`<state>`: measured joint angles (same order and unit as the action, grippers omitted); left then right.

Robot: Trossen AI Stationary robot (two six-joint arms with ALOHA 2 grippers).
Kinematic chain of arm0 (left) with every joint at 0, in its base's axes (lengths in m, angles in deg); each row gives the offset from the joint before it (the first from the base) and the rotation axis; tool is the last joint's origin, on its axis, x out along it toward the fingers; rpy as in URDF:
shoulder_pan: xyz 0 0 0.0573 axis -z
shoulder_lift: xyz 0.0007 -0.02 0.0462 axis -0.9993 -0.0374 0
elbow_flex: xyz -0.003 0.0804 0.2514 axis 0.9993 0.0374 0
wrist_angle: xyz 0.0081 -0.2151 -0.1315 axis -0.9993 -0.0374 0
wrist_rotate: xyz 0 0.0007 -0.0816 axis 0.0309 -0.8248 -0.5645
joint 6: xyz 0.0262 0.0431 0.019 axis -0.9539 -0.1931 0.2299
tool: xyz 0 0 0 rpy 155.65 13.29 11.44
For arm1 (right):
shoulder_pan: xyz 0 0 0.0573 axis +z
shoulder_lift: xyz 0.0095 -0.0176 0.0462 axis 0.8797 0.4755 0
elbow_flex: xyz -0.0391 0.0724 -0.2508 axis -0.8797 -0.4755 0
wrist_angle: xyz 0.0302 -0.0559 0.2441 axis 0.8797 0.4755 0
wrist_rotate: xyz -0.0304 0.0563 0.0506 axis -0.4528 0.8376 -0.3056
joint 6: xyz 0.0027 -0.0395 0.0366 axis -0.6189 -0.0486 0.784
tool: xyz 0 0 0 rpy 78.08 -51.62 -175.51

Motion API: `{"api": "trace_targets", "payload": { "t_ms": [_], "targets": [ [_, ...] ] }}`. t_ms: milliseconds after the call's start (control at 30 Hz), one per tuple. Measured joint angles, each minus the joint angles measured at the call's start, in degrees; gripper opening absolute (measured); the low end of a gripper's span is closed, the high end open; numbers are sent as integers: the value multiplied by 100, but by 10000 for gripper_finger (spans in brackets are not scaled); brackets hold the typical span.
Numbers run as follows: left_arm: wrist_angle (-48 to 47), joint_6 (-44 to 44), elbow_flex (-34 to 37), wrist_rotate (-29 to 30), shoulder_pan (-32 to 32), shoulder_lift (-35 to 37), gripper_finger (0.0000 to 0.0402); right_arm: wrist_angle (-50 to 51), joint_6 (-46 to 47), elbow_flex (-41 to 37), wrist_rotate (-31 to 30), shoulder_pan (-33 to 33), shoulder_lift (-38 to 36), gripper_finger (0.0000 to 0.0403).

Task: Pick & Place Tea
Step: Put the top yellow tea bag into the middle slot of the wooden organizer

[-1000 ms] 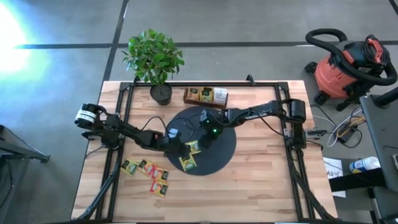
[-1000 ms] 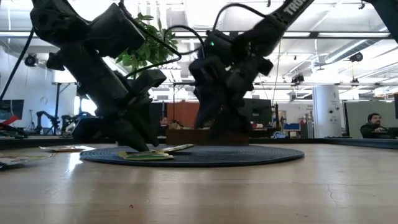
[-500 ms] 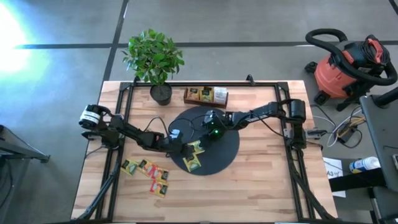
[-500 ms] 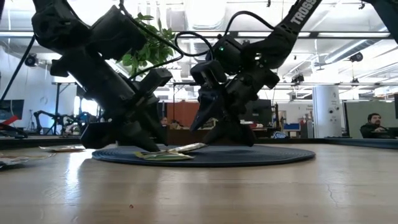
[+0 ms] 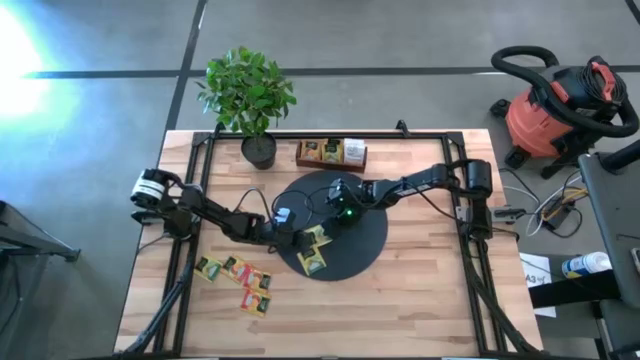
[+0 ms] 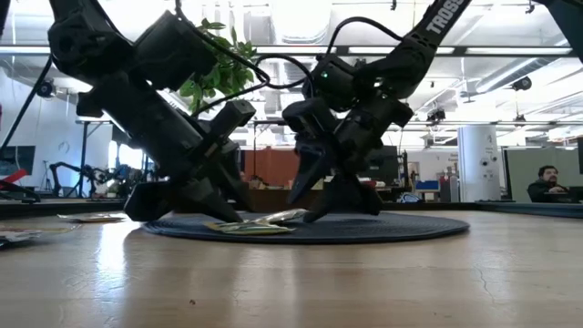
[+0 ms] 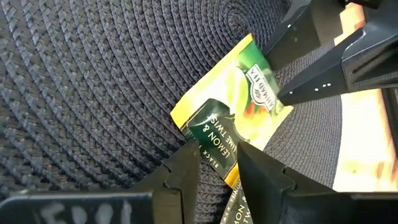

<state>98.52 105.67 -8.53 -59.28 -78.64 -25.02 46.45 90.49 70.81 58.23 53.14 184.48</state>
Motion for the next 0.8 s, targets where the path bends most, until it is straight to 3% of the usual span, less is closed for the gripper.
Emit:
{"api": "trace_targets", "payload": {
  "t_ms": [500,800],
  "targets": [
    [60,-23,-127,-9,-22,-144,94,-385,5,160,68,215,8,147],
    [-43,-191,-238,-74,-15,90,94,-31,-192,130,36,186,6,74]
  ]
}}
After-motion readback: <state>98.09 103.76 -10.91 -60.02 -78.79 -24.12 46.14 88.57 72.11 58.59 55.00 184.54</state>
